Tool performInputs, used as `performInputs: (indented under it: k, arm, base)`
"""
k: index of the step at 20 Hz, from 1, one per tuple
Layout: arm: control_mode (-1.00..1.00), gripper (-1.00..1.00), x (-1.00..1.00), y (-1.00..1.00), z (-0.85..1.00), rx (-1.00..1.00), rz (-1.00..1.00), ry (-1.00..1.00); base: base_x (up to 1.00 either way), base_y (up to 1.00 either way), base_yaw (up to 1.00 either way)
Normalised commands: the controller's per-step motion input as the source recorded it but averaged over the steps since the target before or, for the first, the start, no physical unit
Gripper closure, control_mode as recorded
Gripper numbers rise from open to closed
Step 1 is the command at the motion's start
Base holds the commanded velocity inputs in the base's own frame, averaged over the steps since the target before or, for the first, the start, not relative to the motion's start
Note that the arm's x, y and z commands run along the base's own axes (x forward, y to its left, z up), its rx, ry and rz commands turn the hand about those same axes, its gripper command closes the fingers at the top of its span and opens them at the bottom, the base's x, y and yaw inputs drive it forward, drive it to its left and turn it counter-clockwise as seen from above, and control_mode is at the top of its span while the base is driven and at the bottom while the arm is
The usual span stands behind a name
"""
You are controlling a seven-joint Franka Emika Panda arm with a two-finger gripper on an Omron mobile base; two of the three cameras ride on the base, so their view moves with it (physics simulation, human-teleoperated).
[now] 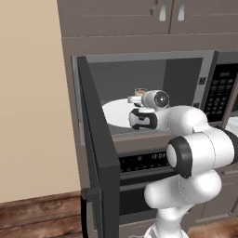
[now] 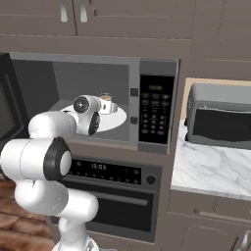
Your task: Pick the cup of tea, navigate to the dining table, and place it on the saucer.
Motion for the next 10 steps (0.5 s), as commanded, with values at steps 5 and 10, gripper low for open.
performInputs:
  k: [5, 10]
  arm:
    - [-1.0, 1.0, 0.0, 0.0, 0.0, 0.0, 0.0, -0.02]
    - [-1.0, 1.0, -0.08, -0.06, 0.0, 0.0, 0.0, -0.03]
  base:
    - [0.0, 0.0, 0.0]
    - [0.0, 0.0, 0.0]
